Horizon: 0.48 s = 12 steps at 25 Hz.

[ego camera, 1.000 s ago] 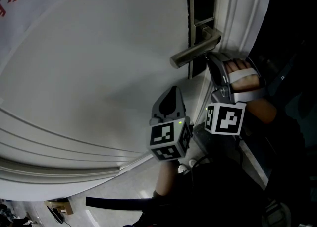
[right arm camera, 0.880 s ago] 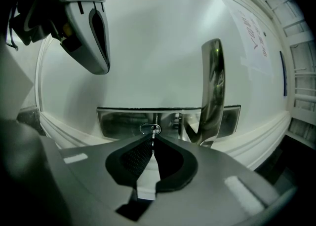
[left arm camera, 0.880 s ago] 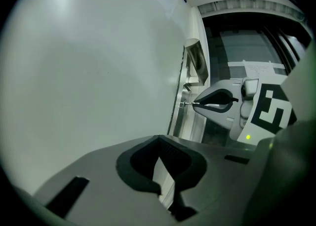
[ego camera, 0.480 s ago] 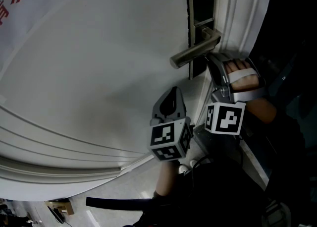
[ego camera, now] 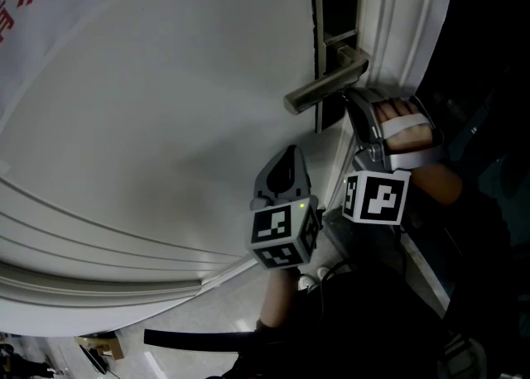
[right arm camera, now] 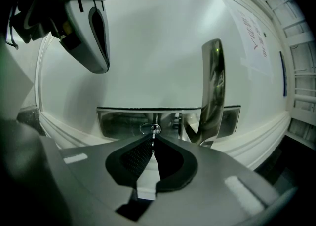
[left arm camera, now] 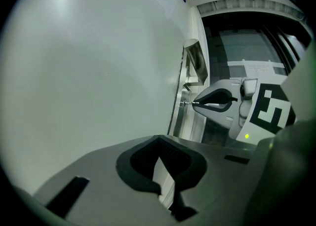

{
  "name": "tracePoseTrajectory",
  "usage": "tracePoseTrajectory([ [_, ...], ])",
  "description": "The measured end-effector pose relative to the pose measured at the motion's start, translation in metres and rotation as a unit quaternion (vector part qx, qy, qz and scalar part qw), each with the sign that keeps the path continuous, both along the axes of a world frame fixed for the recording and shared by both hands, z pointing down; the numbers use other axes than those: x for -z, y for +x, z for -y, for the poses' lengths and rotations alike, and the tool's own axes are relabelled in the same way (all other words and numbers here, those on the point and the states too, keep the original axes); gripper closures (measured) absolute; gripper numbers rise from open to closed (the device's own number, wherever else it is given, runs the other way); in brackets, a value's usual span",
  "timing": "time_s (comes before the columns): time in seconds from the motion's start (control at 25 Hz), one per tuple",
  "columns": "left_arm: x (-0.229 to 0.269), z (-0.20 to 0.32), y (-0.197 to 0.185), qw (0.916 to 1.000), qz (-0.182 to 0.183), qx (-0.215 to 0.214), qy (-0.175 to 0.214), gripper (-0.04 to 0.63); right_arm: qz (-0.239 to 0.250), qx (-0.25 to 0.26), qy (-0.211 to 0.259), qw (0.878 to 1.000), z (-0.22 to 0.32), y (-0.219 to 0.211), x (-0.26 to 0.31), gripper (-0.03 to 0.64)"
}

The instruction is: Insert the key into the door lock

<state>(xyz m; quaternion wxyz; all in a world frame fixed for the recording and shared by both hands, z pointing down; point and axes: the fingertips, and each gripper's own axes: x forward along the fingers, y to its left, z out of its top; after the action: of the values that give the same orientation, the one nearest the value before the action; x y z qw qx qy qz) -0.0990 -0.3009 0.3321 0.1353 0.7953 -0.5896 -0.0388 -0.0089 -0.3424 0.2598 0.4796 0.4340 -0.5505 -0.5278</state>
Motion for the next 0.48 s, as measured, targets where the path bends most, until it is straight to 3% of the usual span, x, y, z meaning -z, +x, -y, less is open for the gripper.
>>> tracePoseTrajectory([
  [0.48, 0.0023, 0.0025, -0.0023, 0.9999, 0.000, 0.003, 0.010, 0.595, -0.002, -0.001, 0.000, 1.000, 0.0007, -0.0001, -0.0001, 0.603],
])
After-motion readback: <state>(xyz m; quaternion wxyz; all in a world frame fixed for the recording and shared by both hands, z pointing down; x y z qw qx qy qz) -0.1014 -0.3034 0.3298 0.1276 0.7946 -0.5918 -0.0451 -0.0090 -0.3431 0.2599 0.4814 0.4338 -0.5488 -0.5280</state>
